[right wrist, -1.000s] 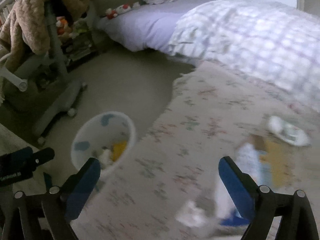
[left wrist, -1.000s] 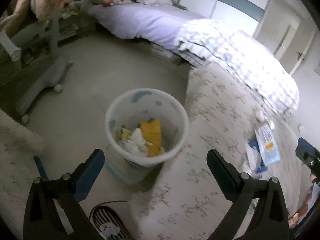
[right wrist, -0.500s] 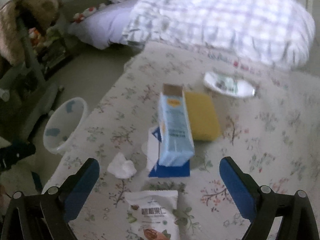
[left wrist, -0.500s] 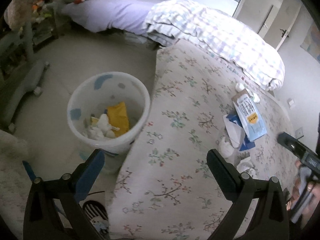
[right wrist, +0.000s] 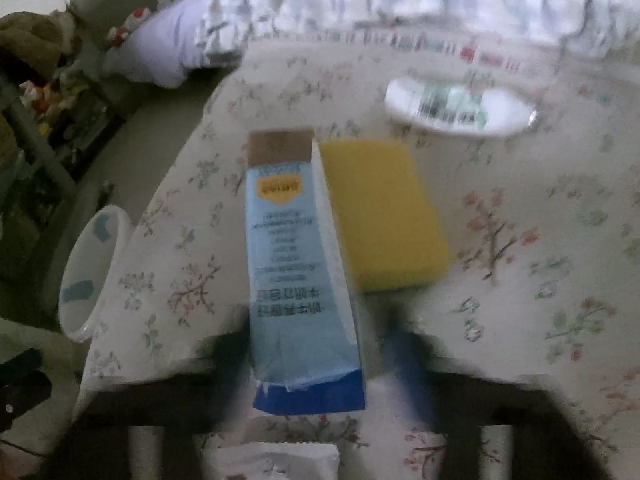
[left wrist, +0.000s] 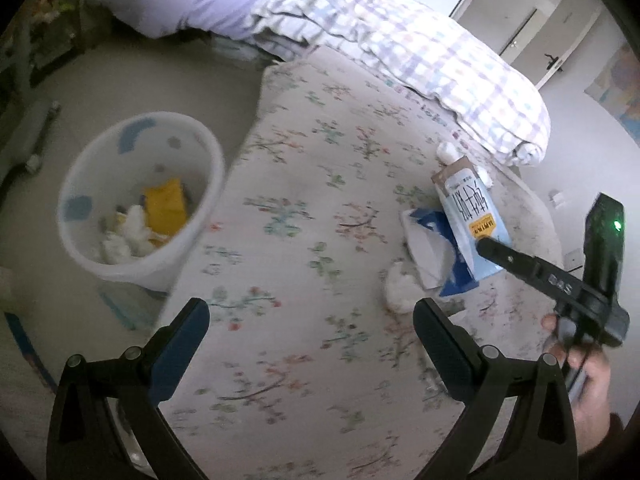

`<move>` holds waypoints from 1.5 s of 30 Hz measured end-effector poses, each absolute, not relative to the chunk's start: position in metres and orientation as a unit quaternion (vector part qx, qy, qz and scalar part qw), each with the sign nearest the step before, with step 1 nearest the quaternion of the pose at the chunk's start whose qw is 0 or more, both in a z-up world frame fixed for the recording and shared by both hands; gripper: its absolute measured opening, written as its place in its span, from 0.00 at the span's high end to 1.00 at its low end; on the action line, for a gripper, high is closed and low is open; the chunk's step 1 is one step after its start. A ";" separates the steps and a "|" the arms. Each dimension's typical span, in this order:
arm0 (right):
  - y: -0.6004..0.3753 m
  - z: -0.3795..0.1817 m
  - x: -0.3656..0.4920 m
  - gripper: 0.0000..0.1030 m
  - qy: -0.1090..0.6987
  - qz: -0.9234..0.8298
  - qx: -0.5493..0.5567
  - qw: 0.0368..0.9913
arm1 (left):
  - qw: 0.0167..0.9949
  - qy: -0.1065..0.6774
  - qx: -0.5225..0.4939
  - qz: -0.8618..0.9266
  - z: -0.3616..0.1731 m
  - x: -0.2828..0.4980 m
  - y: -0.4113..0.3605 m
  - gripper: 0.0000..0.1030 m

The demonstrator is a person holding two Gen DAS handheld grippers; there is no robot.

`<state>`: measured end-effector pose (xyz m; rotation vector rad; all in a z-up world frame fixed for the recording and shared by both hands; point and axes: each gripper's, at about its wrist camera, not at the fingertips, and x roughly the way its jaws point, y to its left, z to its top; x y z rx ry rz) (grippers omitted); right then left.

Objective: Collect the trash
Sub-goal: 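Grasp the crumpled white tissue with the left gripper while the right gripper grasps the blue milk carton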

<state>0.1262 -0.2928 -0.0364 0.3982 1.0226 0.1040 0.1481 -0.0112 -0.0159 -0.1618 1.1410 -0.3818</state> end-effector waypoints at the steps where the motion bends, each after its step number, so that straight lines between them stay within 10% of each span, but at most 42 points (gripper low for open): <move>1: -0.296 -0.034 0.123 0.61 0.481 0.049 0.195 0.853 | 0.820 0.537 -0.077 -0.183 -0.017 0.148 -0.016 0.00; 6: -0.312 -0.016 0.095 0.61 0.479 0.033 0.208 0.852 | 0.815 0.539 -0.056 -0.205 -0.026 0.148 -0.049 0.02; 29: -0.388 -0.007 -0.003 0.62 0.455 -0.032 0.255 0.853 | 0.807 0.538 -0.023 -0.241 -0.055 0.157 -0.109 0.78; 31: -0.388 -0.007 -0.004 0.62 0.454 -0.033 0.254 0.853 | 0.809 0.533 -0.023 -0.246 -0.051 0.157 -0.110 0.96; 45: -0.370 0.015 -0.006 0.62 0.432 -0.017 0.241 0.869 | 0.823 0.493 -0.076 -0.272 -0.003 0.147 -0.077 0.96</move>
